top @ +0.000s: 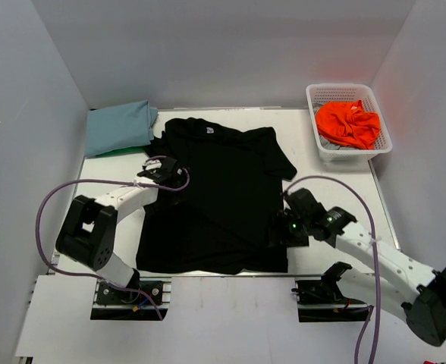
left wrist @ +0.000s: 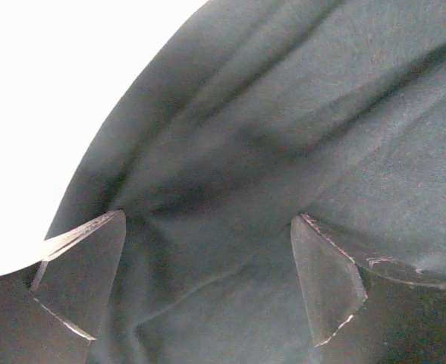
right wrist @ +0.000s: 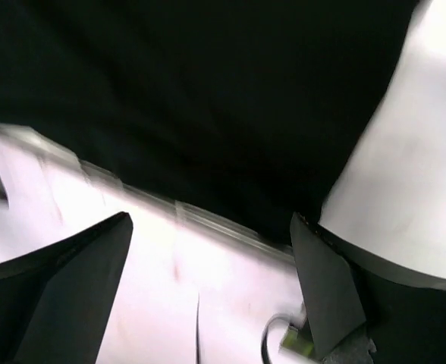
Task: Fold and stack the t-shirts
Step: Flatten out the tshirt
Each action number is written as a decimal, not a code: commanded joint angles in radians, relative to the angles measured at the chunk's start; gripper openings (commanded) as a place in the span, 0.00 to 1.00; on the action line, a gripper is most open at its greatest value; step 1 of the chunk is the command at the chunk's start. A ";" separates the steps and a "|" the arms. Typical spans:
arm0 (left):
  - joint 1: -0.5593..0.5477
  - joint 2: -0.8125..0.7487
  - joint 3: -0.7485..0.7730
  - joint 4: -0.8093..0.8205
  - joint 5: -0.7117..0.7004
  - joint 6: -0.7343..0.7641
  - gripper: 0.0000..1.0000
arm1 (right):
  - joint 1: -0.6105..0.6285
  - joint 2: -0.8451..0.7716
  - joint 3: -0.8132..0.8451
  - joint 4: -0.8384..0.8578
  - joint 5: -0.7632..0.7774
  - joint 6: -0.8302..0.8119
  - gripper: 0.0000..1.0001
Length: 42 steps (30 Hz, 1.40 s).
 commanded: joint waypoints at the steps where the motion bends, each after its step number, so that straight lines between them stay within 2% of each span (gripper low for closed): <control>1: 0.014 -0.113 0.071 -0.118 -0.083 -0.010 1.00 | -0.004 0.099 0.132 0.215 0.196 -0.088 0.90; 2: 0.023 -0.113 0.081 -0.139 -0.083 -0.021 1.00 | -0.002 0.121 0.149 0.241 0.239 -0.088 0.90; 3: 0.023 -0.124 0.104 -0.180 -0.083 -0.053 1.00 | -0.007 0.169 0.209 0.264 0.364 -0.084 0.90; 5: 0.023 -0.124 0.124 -0.201 -0.043 -0.093 1.00 | -0.016 0.309 0.257 0.337 0.472 -0.085 0.90; 7: -0.004 -0.124 0.111 -0.135 0.040 -0.084 1.00 | -0.040 0.442 0.407 0.355 0.497 -0.124 0.90; 10: -0.004 -0.147 0.033 0.023 0.239 -0.027 1.00 | -0.083 0.707 0.693 0.315 0.424 -0.222 0.90; 12: -0.004 -0.147 -0.020 0.062 0.307 -0.005 1.00 | -0.116 0.867 0.843 0.257 0.399 -0.280 0.90; 13: -0.004 -0.147 -0.050 0.078 0.321 -0.005 1.00 | -0.134 1.000 0.931 0.234 0.372 -0.289 0.90; 16: -0.004 -0.132 -0.098 0.088 0.321 -0.005 1.00 | -0.192 1.146 1.063 0.229 0.318 -0.344 0.90; 21: 0.008 -0.019 -0.093 0.125 0.311 -0.002 1.00 | -0.246 1.253 1.119 0.242 0.300 -0.375 0.90; 22: 0.017 0.007 -0.055 0.099 0.263 -0.002 1.00 | -0.258 1.268 1.114 0.239 0.300 -0.378 0.90; 24: 0.017 0.092 0.032 0.053 0.182 -0.002 1.00 | -0.258 1.247 1.088 0.203 0.312 -0.375 0.90; 26: 0.017 0.183 0.098 -0.035 0.065 -0.011 1.00 | -0.258 1.216 0.972 0.217 0.309 -0.363 0.90; 28: 0.040 0.247 0.202 -0.088 -0.036 -0.021 1.00 | -0.257 1.118 0.895 0.231 0.289 -0.337 0.90; 29: 0.040 0.279 0.239 -0.134 -0.064 -0.021 1.00 | -0.252 1.092 0.755 0.222 0.301 -0.296 0.90; 30: 0.051 0.340 0.306 -0.145 -0.107 -0.021 1.00 | -0.246 0.983 0.701 0.226 0.309 -0.277 0.90; 32: 0.074 0.406 0.367 -0.107 -0.107 0.004 1.00 | -0.226 0.894 0.465 0.241 0.294 -0.199 0.90; 33: 0.083 0.444 0.443 -0.083 -0.098 0.025 1.00 | -0.220 0.768 0.418 0.258 0.268 -0.184 0.90; 35: 0.097 0.585 0.564 -0.041 -0.011 0.118 1.00 | -0.188 0.689 0.239 0.257 0.232 -0.136 0.90; 36: 0.097 0.636 0.726 -0.056 0.068 0.146 1.00 | -0.157 0.570 0.178 0.236 0.174 -0.139 0.90; 38: 0.083 0.749 0.933 -0.037 0.120 0.244 1.00 | -0.090 0.451 0.073 0.217 0.128 -0.111 0.90; 39: 0.074 0.777 0.992 -0.020 0.158 0.284 1.00 | -0.046 0.384 0.061 0.215 0.037 -0.113 0.90; 41: 0.062 0.811 1.107 0.037 0.234 0.417 1.00 | 0.014 0.308 0.048 0.225 -0.013 -0.108 0.90; 42: 0.062 0.821 1.128 0.099 0.315 0.444 1.00 | 0.048 0.276 0.057 0.250 -0.041 -0.136 0.90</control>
